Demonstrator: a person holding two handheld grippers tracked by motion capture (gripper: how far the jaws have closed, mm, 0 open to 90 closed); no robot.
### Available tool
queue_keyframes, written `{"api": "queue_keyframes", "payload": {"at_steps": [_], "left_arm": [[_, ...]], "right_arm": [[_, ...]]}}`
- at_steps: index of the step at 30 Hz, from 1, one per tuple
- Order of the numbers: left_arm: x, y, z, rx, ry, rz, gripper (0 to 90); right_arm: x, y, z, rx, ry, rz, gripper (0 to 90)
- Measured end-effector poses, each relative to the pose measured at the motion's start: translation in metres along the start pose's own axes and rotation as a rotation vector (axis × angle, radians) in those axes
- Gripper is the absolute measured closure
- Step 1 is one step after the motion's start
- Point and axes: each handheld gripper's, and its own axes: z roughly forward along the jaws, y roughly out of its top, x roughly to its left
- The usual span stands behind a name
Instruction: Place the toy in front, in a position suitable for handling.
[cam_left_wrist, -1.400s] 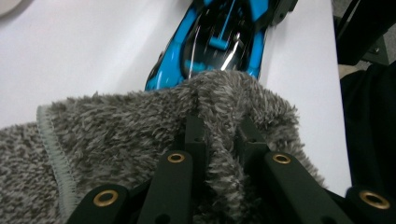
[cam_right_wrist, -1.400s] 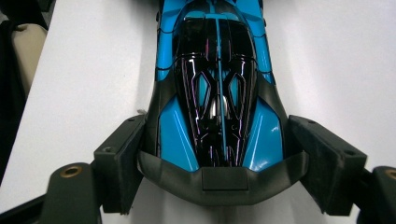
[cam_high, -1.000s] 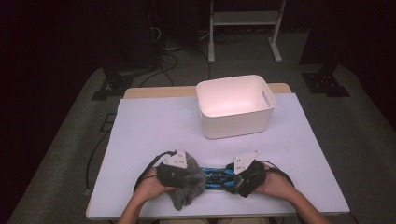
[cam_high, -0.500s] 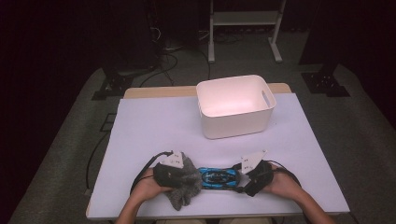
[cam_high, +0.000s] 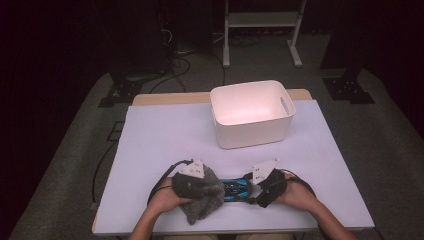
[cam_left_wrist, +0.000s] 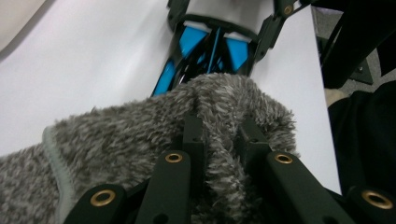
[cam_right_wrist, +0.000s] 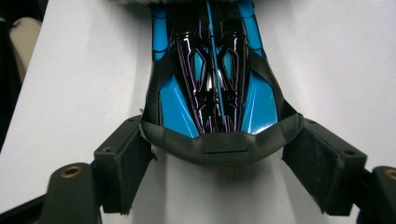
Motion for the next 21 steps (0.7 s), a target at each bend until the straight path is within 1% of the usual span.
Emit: {"api": "queue_keyframes", "payload": {"at_steps": [2,4,5,6,7,10,11,12,13,14,16,17,18,21], "left_arm": [[0.004,-0.006,-0.006,0.002,0.021,-0.024,77.9],[0.008,-0.011,-0.011,0.02,0.054,-0.033,77.9],[0.009,-0.013,-0.013,0.021,0.065,-0.042,77.8],[0.01,-0.014,-0.015,0.016,0.068,-0.049,77.8],[0.012,-0.015,-0.014,0.006,0.062,-0.057,77.8],[0.013,-0.01,-0.01,-0.012,0.075,-0.067,78.1],[0.014,-0.006,-0.008,-0.023,0.089,-0.067,78.1],[0.015,-0.001,-0.006,-0.033,0.112,-0.069,78.1],[0.015,0.004,-0.003,-0.032,0.113,-0.065,78.6],[0.015,0.008,0.001,-0.026,0.1,-0.056,78.6],[0.012,0.011,0.009,-0.019,0.077,-0.041,78.6],[0.012,0.01,0.009,-0.025,0.066,-0.041,78.7],[0.011,0.01,0.008,-0.018,0.058,-0.04,78.8],[0.011,0.004,-0.001,0.026,0.031,-0.019,78.7]], "right_arm": [[0.0,0.0,0.0,-0.002,-0.002,0.0,23.0],[0.0,0.0,0.0,-0.002,-0.001,0.003,23.0],[0.0,-0.001,0.0,-0.003,-0.001,0.004,23.0],[0.0,-0.001,0.0,-0.004,-0.001,0.002,23.0],[0.0,-0.001,0.0,-0.005,-0.001,0.004,23.0],[0.0,0.0,0.001,-0.005,-0.001,0.005,22.9],[0.0,0.0,0.001,-0.005,-0.001,0.005,22.9],[-0.001,0.0,0.002,-0.006,0.003,0.001,22.9],[-0.001,0.0,0.003,-0.01,0.008,0.009,22.9],[-0.002,0.001,0.003,-0.012,0.01,0.008,22.9],[-0.001,0.001,0.004,-0.009,0.006,0.003,22.9],[-0.001,0.001,0.004,-0.008,0.004,0.006,22.9],[-0.001,0.0,0.003,-0.01,0.001,-0.001,22.9],[0.0,0.0,0.003,-0.01,0.0,-0.001,22.9]]}}
